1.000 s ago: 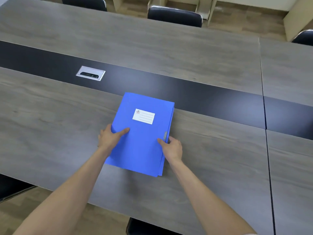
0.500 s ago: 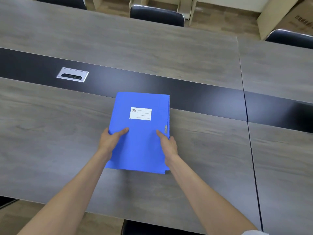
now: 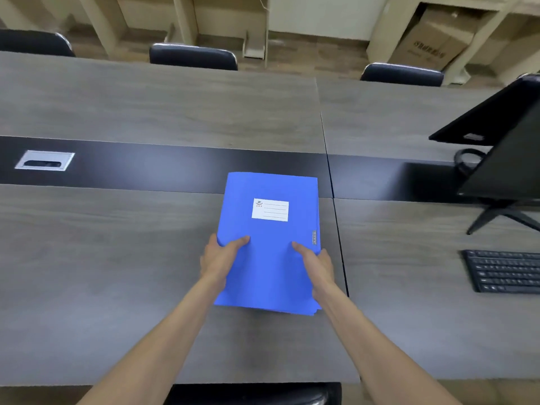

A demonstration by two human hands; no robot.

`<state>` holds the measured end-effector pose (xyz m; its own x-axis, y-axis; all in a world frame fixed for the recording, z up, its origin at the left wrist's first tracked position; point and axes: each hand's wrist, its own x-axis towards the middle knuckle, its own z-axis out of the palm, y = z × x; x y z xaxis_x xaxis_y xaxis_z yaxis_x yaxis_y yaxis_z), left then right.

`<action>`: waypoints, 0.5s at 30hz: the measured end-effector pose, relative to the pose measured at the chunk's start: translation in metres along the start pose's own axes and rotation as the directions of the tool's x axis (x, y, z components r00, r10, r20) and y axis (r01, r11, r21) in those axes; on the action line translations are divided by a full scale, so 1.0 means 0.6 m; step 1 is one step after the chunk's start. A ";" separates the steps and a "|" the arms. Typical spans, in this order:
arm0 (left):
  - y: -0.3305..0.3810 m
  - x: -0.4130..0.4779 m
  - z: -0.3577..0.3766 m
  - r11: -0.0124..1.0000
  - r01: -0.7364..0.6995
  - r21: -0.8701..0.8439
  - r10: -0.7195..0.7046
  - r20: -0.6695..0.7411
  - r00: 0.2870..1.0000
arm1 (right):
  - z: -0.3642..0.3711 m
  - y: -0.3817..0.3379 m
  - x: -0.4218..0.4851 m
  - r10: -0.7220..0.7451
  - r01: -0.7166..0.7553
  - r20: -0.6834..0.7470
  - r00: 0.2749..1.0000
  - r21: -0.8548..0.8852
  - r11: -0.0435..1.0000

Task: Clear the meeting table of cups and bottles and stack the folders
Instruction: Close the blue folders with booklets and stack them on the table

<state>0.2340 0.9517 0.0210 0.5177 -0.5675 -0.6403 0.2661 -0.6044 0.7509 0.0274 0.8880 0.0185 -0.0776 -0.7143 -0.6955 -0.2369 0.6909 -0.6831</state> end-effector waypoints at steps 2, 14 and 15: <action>-0.010 -0.036 0.077 1.000 0.012 -0.025 -0.012 0.011 1.000 | -0.081 0.002 0.020 0.000 0.000 0.004 1.000 -0.016 1.000; -0.067 -0.239 0.521 0.990 0.140 -0.026 -0.134 0.154 0.979 | -0.571 0.019 0.124 0.006 -0.011 -0.055 0.998 -0.095 0.995; -0.068 -0.241 0.544 0.989 0.144 -0.012 -0.140 0.161 0.977 | -0.594 0.018 0.135 0.019 -0.024 -0.058 0.998 -0.091 0.996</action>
<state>-0.1175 0.8760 0.0301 0.3372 -0.5599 -0.7569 0.3480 -0.6729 0.6528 -0.3266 0.7976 0.0343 -0.1381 -0.7064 -0.6942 -0.3223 0.6948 -0.6429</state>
